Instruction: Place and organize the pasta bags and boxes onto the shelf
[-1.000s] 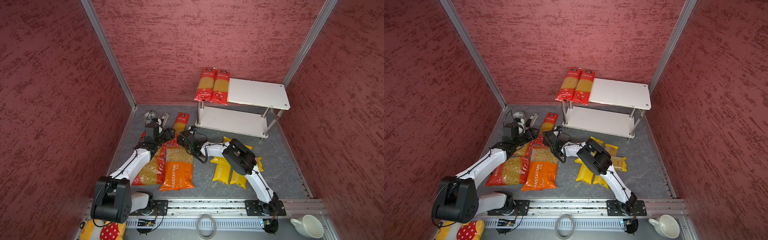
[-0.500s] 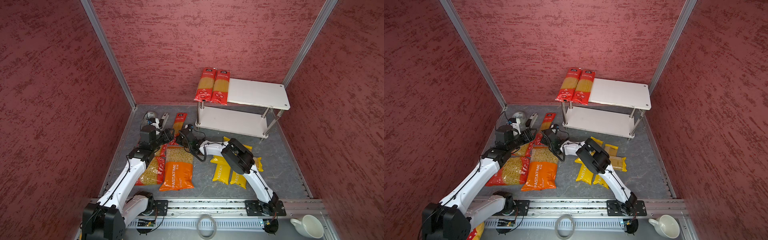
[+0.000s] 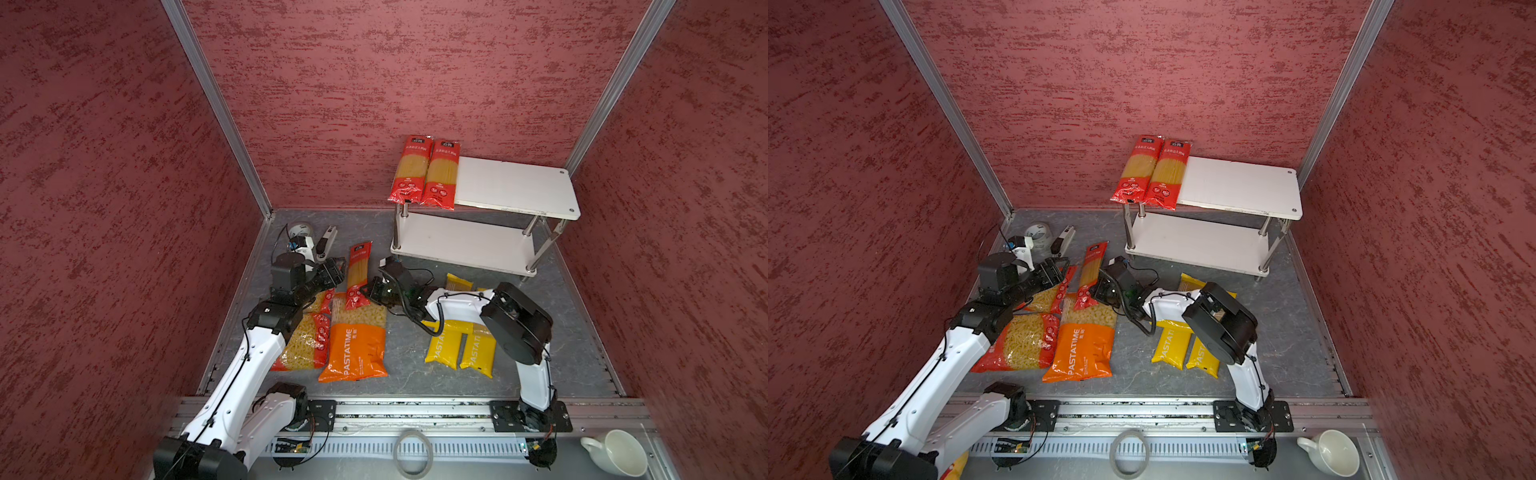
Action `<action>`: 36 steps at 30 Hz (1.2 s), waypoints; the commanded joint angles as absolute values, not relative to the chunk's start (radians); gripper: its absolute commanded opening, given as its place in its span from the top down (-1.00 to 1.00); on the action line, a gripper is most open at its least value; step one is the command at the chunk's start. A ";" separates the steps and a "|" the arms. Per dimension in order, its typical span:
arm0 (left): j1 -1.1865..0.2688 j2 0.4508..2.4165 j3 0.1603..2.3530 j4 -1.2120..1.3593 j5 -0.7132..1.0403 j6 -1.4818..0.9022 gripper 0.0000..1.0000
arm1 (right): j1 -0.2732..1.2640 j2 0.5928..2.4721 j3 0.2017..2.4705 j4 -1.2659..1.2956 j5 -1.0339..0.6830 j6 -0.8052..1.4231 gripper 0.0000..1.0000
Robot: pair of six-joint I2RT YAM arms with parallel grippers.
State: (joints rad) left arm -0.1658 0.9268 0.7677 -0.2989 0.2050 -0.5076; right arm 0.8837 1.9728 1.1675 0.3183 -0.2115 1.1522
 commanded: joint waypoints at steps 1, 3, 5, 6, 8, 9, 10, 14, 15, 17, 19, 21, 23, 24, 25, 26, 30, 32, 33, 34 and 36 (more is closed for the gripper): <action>-0.173 0.912 0.738 -0.296 0.236 -0.551 -0.45 | 0.863 1.861 1.084 0.503 -0.368 1.213 1.00; -0.203 0.913 0.720 -0.283 0.229 -0.570 -0.45 | 0.854 1.820 1.010 0.531 -0.434 1.250 1.00; -0.241 0.921 0.703 -0.274 0.203 -0.578 -0.45 | 0.850 1.785 0.932 0.558 -0.477 1.294 1.00; -0.255 0.923 0.696 -0.270 0.195 -0.582 -0.45 | 0.844 1.769 0.897 0.571 -0.488 1.313 1.00; -0.286 0.935 0.676 -0.255 0.181 -0.595 -0.44 | 0.821 1.744 0.828 0.592 -0.524 1.351 0.94; -0.295 0.943 0.667 -0.247 0.178 -0.602 -0.45 | 0.809 1.738 0.810 0.590 -0.543 1.355 0.87; -0.304 0.948 0.656 -0.240 0.176 -0.611 -0.45 | 0.798 1.733 0.790 0.584 -0.564 1.350 0.77; -0.328 0.947 0.617 -0.236 0.170 -0.634 -0.45 | 0.770 1.692 0.772 0.443 -0.564 1.235 0.40; -0.330 0.943 0.609 -0.240 0.169 -0.638 -0.45 | 0.764 1.677 0.777 0.391 -0.545 1.197 0.34; -0.337 0.930 0.592 -0.262 0.156 -0.647 -0.44 | 0.745 1.643 0.798 0.263 -0.477 1.107 0.24; -0.339 0.921 0.571 -0.274 0.159 -0.659 -0.44 | 0.727 1.621 0.820 0.186 -0.413 1.031 0.17; -0.341 0.928 0.552 -0.268 0.177 -0.671 -0.44 | 0.714 1.621 0.845 0.145 -0.361 0.964 0.10; -0.343 0.955 0.536 -0.250 0.198 -0.685 -0.44 | 0.707 1.644 0.875 0.137 -0.329 0.905 0.03; -0.349 0.971 0.528 -0.235 0.205 -0.694 -0.44 | 0.704 1.665 0.896 0.135 -0.322 0.889 0.00; -0.355 0.985 0.522 -0.216 0.210 -0.701 -0.44 | 0.703 1.687 0.916 0.139 -0.317 0.882 -0.02; -0.363 0.996 0.517 -0.200 0.208 -0.707 -0.43 | 0.703 1.711 0.932 0.153 -0.316 0.882 -0.04; -0.395 1.056 0.508 -0.126 0.188 -0.722 -0.43 | 0.703 1.811 0.988 0.246 -0.328 0.928 -0.10; -0.401 1.098 0.508 -0.094 0.176 -0.720 -0.41 | 0.703 1.861 1.009 0.286 -0.343 0.950 -0.14; -0.402 1.124 0.507 -0.074 0.174 -0.718 -0.41 | 0.703 1.886 1.014 0.317 -0.351 0.969 -0.15; -0.402 1.145 0.507 -0.060 0.170 -0.717 -0.40 | 0.703 1.905 1.018 0.342 -0.359 0.985 -0.15; -0.403 1.199 0.511 -0.030 0.175 -0.712 -0.38 | 0.704 1.942 1.029 0.385 -0.384 1.016 -0.15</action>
State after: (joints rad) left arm -0.3988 1.1530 0.5098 -0.1150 0.1825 -0.7105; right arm 0.7033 1.9083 0.9985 0.2901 -0.3653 0.9676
